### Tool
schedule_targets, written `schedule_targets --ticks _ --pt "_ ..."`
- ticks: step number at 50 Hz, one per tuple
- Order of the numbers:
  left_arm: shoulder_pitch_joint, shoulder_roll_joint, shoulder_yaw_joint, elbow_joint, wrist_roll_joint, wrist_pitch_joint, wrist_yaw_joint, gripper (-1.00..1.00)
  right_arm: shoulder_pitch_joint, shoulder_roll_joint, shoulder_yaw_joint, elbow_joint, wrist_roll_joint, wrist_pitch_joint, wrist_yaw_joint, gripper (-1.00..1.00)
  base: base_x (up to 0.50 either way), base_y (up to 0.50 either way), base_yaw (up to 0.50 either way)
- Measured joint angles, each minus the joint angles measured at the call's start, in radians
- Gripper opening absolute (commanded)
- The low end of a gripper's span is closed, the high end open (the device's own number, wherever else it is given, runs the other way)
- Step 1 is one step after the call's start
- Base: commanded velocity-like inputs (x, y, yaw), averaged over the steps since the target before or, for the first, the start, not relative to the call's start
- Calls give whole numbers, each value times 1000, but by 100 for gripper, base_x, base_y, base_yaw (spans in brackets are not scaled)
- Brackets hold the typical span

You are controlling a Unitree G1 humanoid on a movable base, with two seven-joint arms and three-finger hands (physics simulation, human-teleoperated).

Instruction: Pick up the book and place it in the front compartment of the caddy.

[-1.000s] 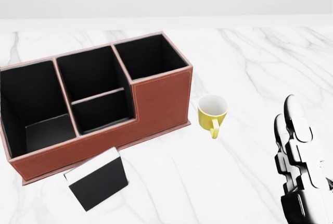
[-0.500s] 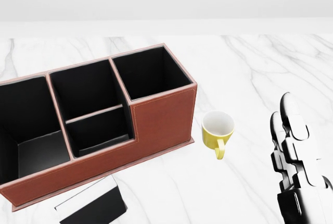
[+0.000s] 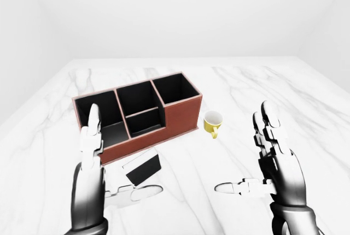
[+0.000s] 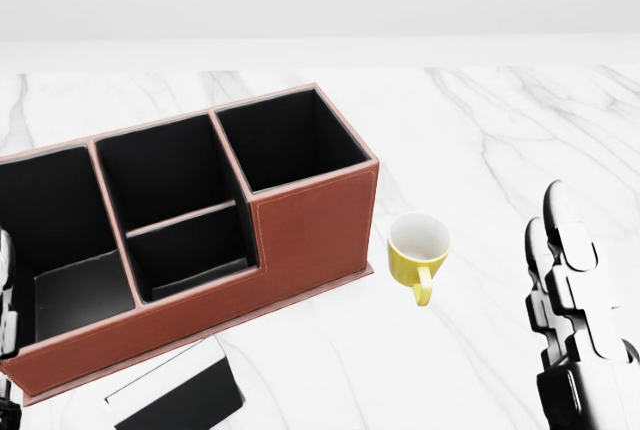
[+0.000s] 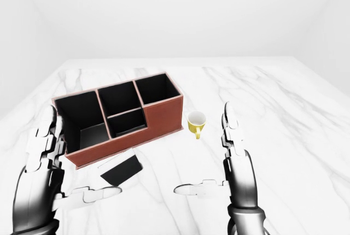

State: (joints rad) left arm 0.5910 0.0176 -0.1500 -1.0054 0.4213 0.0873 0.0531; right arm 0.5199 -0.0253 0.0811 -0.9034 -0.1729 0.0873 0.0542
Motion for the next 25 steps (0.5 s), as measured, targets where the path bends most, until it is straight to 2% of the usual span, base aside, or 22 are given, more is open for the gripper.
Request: schedule_targets --ticks 13,25 --pt "-35 121 -211 152 329 0 162 100 4 3 -4 3 1 0 -1 100 0 0 0" --pt "-72 182 -312 266 471 0 225 100 7 3 -4 5 0 0 -1 100 0 0 0"
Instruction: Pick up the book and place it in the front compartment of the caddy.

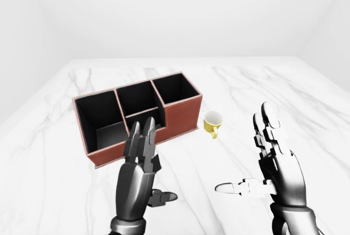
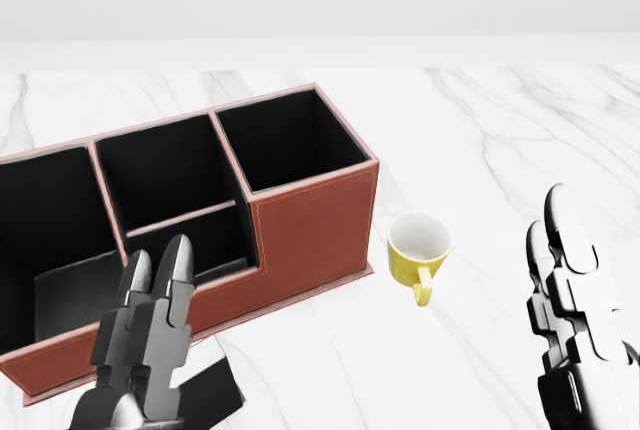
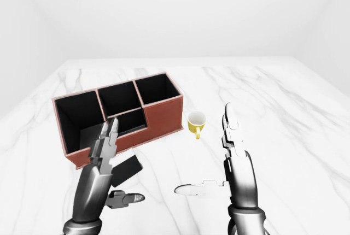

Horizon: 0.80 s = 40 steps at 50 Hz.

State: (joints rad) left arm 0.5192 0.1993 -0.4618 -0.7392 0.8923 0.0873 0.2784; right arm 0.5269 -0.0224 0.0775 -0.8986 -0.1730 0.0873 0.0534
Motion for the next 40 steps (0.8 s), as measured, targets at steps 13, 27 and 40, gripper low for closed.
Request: schedule_targets --ticks 13,27,40 --pt "-40 1 -16 114 82 0 15 100 6 -1 1 -1 0 0 0 100 0 0 0" --pt "-66 -29 16 239 127 0 12 100 10 -3 3 -3 -2 0 -1 100 0 0 0" --pt "-23 -18 22 262 138 0 23 100 9 -5 6 0 -3 0 -1 100 0 0 0"
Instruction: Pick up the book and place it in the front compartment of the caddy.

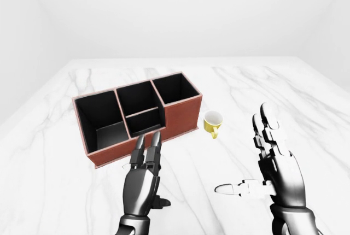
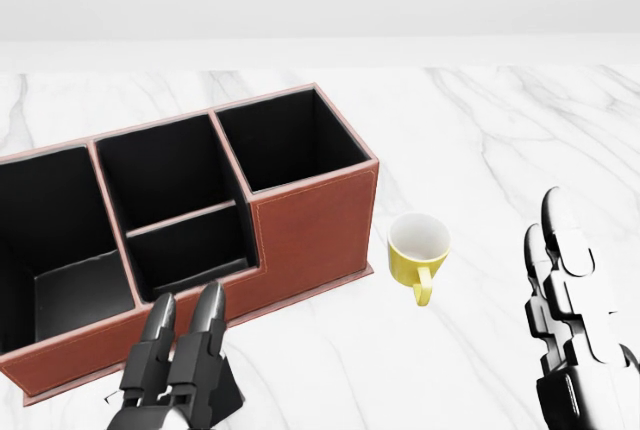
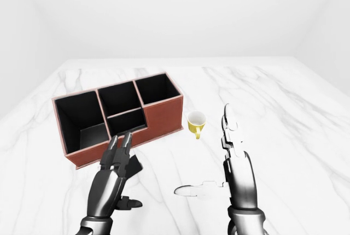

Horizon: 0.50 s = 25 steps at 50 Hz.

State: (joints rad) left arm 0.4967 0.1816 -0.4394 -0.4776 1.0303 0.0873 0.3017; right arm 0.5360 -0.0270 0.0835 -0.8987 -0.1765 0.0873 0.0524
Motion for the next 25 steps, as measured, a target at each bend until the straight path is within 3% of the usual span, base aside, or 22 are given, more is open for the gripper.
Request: schedule_targets --ticks 15,25 --pt "29 31 -22 24 -8 0 14 100 -1 -2 3 0 -2 0 -1 100 0 0 0" --pt "14 27 -10 69 -21 0 11 100 -2 -2 2 2 -1 0 0 100 0 0 0"
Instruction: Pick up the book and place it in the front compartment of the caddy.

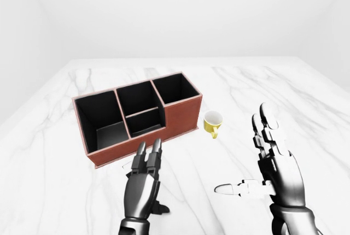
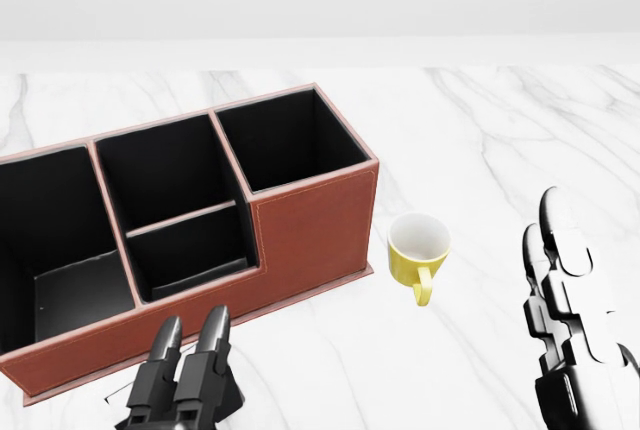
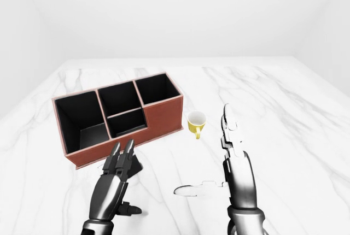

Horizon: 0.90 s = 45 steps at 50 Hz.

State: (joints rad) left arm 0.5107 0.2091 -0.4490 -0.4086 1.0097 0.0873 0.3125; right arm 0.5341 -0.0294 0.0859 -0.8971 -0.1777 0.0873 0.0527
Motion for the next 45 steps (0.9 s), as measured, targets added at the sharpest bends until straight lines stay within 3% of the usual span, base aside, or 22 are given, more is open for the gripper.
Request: schedule_targets --ticks 24,45 --pt "-20 -49 99 50 -16 0 -13 100 -4 -2 4 6 -2 0 0 100 0 0 0" --pt "-51 -83 148 155 -5 0 -29 100 -5 -7 11 6 -4 0 -5 100 0 0 0"
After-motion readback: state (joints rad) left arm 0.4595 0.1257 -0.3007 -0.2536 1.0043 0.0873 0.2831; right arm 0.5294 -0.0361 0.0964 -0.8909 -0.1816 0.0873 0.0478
